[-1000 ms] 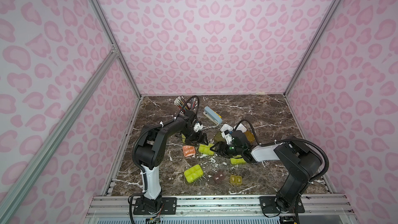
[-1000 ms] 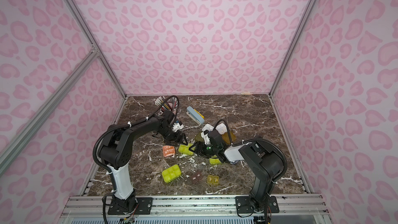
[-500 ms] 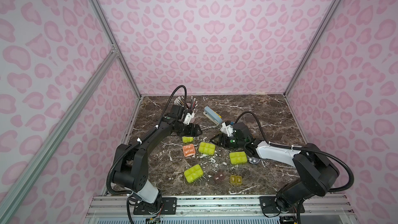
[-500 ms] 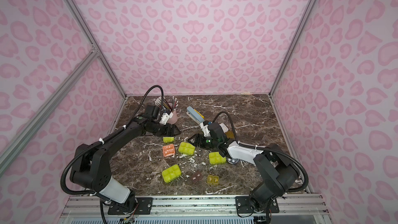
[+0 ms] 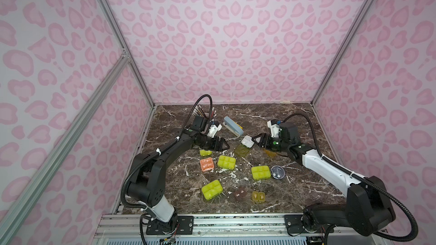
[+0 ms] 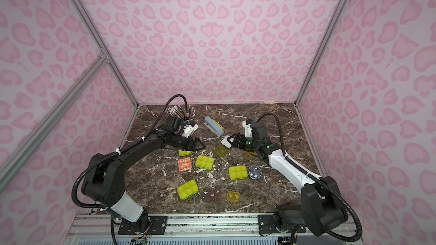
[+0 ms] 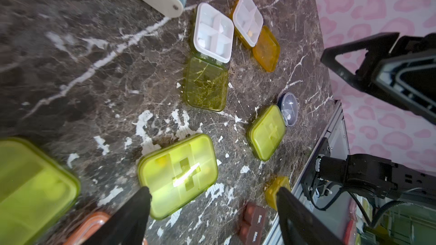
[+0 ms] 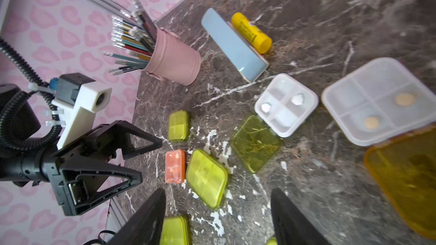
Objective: Close pillboxes
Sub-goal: Close the lid on the pillbox.
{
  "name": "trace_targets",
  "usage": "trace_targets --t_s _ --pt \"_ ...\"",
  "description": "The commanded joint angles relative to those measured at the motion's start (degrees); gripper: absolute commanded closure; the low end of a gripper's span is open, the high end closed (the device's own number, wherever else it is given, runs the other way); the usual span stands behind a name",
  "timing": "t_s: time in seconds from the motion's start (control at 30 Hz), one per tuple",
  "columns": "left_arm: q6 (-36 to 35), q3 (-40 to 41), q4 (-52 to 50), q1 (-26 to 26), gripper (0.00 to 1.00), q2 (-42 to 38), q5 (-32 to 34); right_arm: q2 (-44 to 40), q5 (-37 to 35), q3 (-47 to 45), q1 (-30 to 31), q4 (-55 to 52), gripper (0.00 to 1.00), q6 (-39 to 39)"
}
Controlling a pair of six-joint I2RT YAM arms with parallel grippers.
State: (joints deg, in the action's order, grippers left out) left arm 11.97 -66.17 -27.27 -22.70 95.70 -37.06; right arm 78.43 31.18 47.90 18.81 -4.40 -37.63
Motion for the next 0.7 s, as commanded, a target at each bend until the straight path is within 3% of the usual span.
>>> trace_targets --t_s 0.0,0.27,0.67 --pt "5.41 -1.83 1.83 -1.38 0.15 3.31 -2.48 3.74 4.13 2.66 -3.06 -2.42 0.29 4.35" --pt "11.12 -10.69 -0.18 -5.58 0.15 12.92 -0.21 13.58 6.58 8.1 -6.4 0.23 0.3 6.35" --pt "15.19 -12.9 0.46 -6.48 0.17 18.67 0.15 26.38 7.67 19.29 -6.95 -4.57 0.45 15.13"
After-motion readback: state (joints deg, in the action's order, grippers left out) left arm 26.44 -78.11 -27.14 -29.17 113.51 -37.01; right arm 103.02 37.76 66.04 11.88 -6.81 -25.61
